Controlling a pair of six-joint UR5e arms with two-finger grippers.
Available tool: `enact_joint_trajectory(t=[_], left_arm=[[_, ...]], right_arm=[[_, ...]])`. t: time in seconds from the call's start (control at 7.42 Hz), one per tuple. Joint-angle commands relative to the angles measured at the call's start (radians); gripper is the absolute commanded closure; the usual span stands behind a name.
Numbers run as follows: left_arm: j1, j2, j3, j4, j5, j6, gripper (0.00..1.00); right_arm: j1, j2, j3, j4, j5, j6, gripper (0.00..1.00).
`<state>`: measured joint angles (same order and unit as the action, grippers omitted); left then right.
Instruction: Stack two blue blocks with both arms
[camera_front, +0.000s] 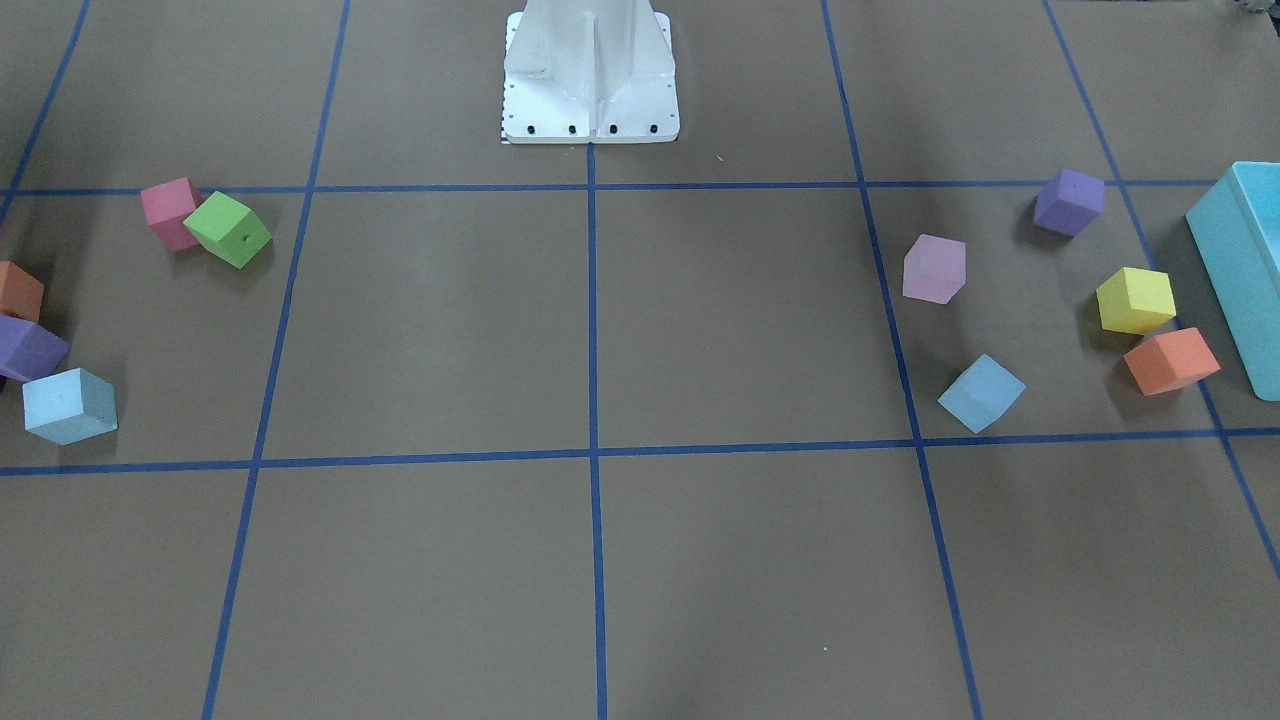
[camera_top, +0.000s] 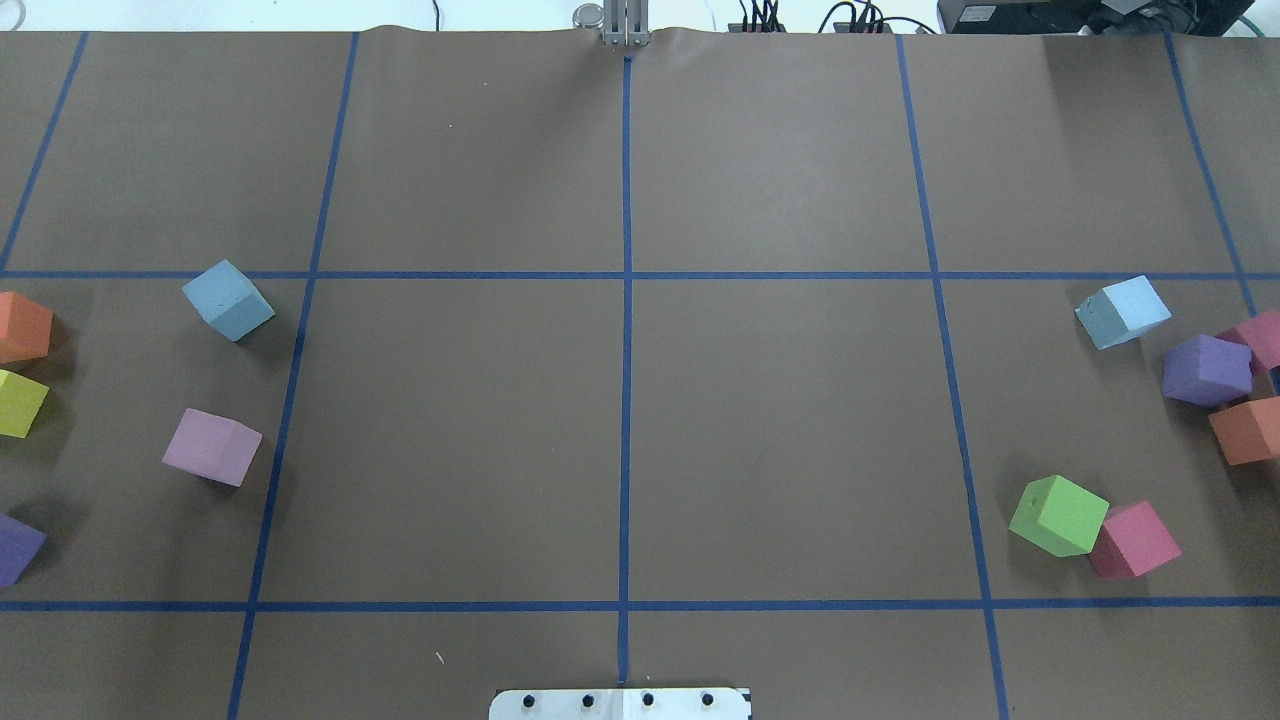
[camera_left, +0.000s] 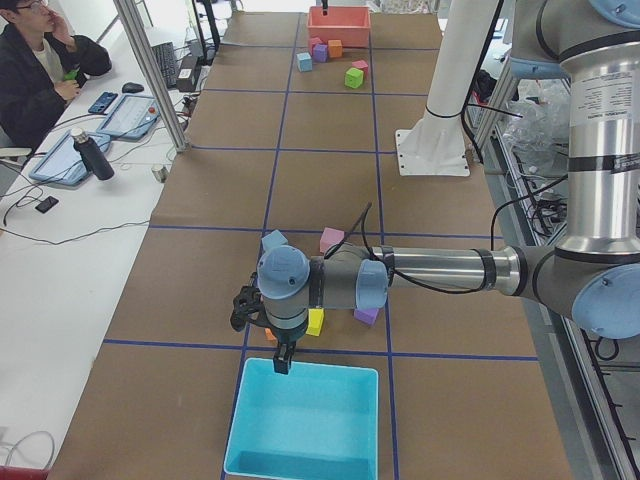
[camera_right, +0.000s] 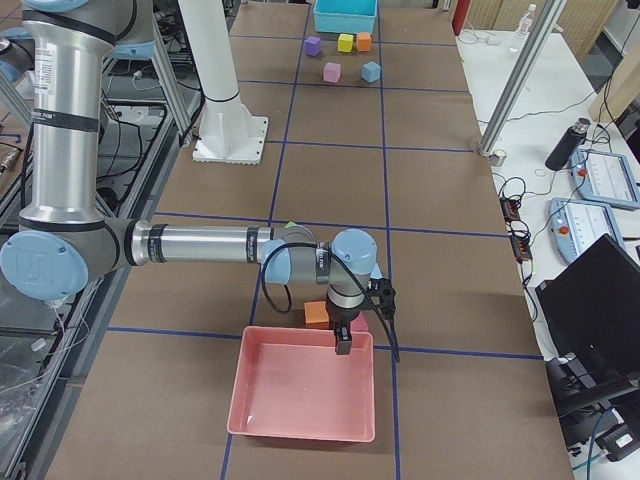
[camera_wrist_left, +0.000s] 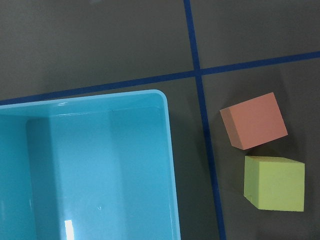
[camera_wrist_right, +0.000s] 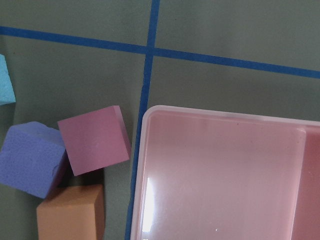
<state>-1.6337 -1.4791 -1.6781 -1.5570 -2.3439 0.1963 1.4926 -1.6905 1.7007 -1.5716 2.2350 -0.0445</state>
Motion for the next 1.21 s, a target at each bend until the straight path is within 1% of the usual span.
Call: enact_joint_trajectory(t=[0.0,0.13,0.27,0.4,0.54,0.67,0.81,0.94,1.08], left_arm=[[0.000,0.005,-0.020,0.000,0.000,0.000,0.02],[-0.002,0.008,-0.035,0.008,0.003,-0.003,0.02],[0.000,0.008,-0.035,0.006,0.003,-0.003,0.02],[0.000,0.008,-0.035,0.006,0.003,-0.003,0.02],[-0.002,0.008,-0.035,0.006,0.003,-0.003,0.02],[-0.002,0.008,-0.035,0.006,0.003,-0.003,0.02],[-0.002,0.008,-0.037,0.005,0.003,-0.003,0.02],[-0.002,0.008,-0.037,0.003,0.003,-0.003,0.02],[0.000,0.008,-0.035,0.003,0.003,-0.005,0.02]], right_arm=[[0.000,0.000,0.004,-0.001,0.000,0.000,0.00],[0.000,0.000,0.005,-0.001,0.002,0.002,0.00],[0.000,0.005,0.020,0.001,0.065,0.002,0.00],[0.000,0.047,0.033,0.002,0.127,-0.002,0.00],[-0.008,0.093,0.049,0.008,0.124,-0.009,0.00],[-0.034,0.121,0.054,0.107,0.132,0.011,0.00],[-0.082,0.126,0.048,0.193,0.130,0.018,0.00],[-0.153,0.176,0.004,0.264,0.130,0.034,0.00],[-0.229,0.184,-0.016,0.287,0.114,0.111,0.01]])
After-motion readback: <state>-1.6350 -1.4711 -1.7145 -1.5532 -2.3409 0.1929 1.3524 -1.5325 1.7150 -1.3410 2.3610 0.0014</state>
